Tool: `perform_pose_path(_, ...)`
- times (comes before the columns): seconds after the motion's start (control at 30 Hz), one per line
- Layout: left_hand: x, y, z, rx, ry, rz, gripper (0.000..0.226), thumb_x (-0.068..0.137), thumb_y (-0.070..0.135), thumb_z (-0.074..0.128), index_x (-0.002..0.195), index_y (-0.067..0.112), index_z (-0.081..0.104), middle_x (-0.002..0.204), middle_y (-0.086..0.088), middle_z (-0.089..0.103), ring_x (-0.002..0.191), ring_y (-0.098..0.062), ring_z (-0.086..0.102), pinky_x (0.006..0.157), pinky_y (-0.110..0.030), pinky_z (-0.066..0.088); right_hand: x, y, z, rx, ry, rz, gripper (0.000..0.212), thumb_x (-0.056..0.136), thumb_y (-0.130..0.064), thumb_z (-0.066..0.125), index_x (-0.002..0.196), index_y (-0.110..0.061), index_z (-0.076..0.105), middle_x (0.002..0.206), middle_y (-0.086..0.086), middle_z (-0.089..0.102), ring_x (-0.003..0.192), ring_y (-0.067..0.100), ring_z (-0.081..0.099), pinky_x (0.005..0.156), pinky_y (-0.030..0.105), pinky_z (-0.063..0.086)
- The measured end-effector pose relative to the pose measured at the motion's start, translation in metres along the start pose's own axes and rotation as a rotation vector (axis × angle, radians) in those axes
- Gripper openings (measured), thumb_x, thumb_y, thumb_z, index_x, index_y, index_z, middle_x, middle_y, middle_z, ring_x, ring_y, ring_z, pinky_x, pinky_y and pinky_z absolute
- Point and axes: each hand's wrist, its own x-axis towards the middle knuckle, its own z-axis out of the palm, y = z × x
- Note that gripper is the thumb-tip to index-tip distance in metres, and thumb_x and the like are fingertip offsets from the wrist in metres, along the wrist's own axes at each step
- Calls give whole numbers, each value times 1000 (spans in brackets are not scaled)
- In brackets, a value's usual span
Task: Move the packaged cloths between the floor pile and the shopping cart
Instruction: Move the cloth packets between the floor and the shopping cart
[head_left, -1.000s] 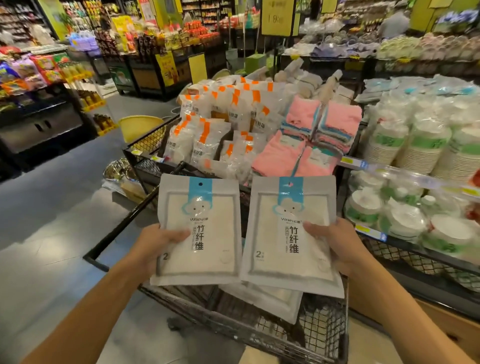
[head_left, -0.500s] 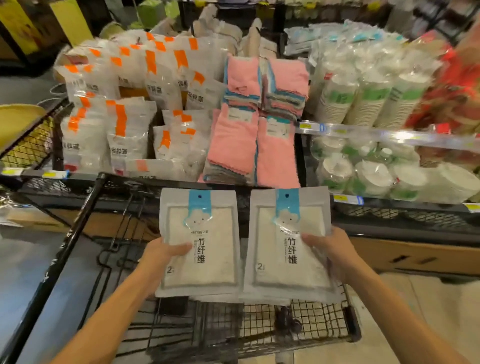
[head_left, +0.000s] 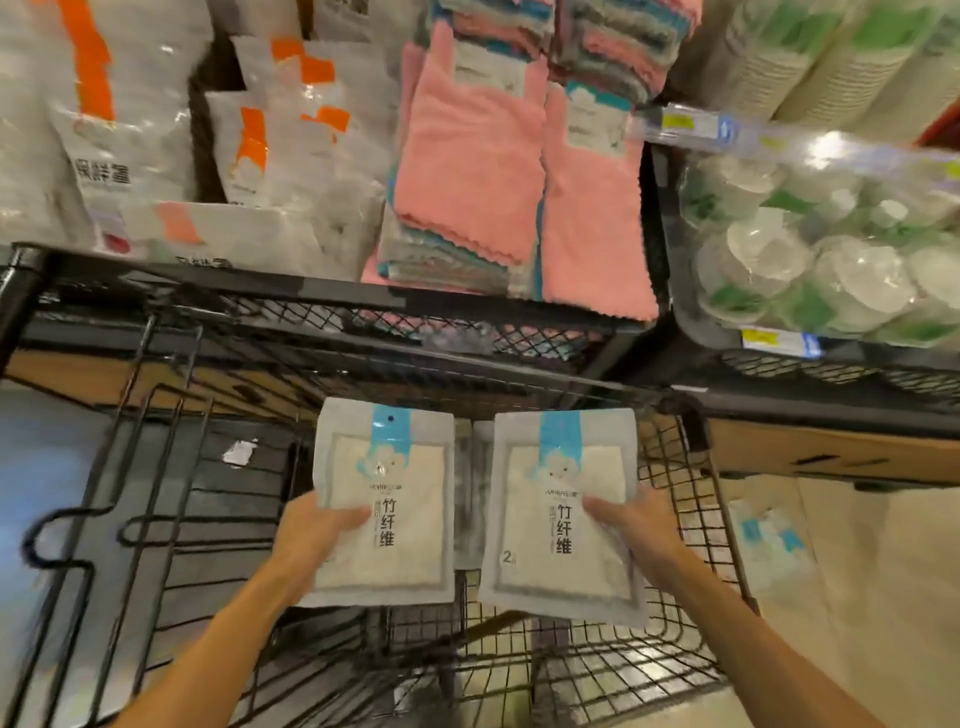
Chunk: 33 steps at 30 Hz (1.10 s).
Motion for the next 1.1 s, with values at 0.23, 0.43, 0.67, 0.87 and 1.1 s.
perform_pose_path(0.23, 53, -34, 41, -69, 15, -20, 34, 79, 2, 82, 109, 12, 70, 103, -7, 76, 95, -27, 72, 89, -50, 59, 73, 46, 10, -86, -27, 41, 24, 93, -5, 71, 116, -5, 66, 99, 11, 80, 89, 30, 79, 78, 50, 65)
perform_pose_path(0.43, 92, -52, 77, -16, 58, -22, 40, 80, 7, 82, 117, 15, 68, 104, -2, 73, 99, -24, 69, 90, -45, 57, 128, 74, 32, -123, 7, 75, 23, 89, -8, 75, 111, -9, 68, 103, 10, 79, 89, 26, 79, 80, 51, 64)
perform_pose_path(0.67, 119, -66, 91, 312, 227, 114, 68, 74, 29, 89, 127, 12, 49, 121, -11, 64, 113, -34, 62, 92, -50, 55, 147, 87, 49, -317, 207, -11, 27, 92, -21, 76, 113, -16, 59, 97, -5, 69, 84, 16, 70, 68, 32, 62)
perform_pose_path(0.87, 127, -78, 96, 508, 313, 205, 98, 74, 38, 88, 149, 11, 31, 142, -16, 51, 134, -37, 48, 112, -57, 38, 143, 96, 72, -330, 348, -71, 48, 92, -15, 75, 123, -20, 39, 111, -8, 56, 106, 23, 68, 85, 47, 64)
perform_pose_path(1.1, 129, -84, 104, 894, 338, 228, 98, 94, 51, 62, 161, 9, 5, 156, -22, 26, 141, -37, 29, 118, -47, 22, 145, 116, 75, -846, 452, -201, 89, 93, -48, 70, 155, 0, 26, 137, 17, 46, 122, 32, 50, 103, 46, 45)
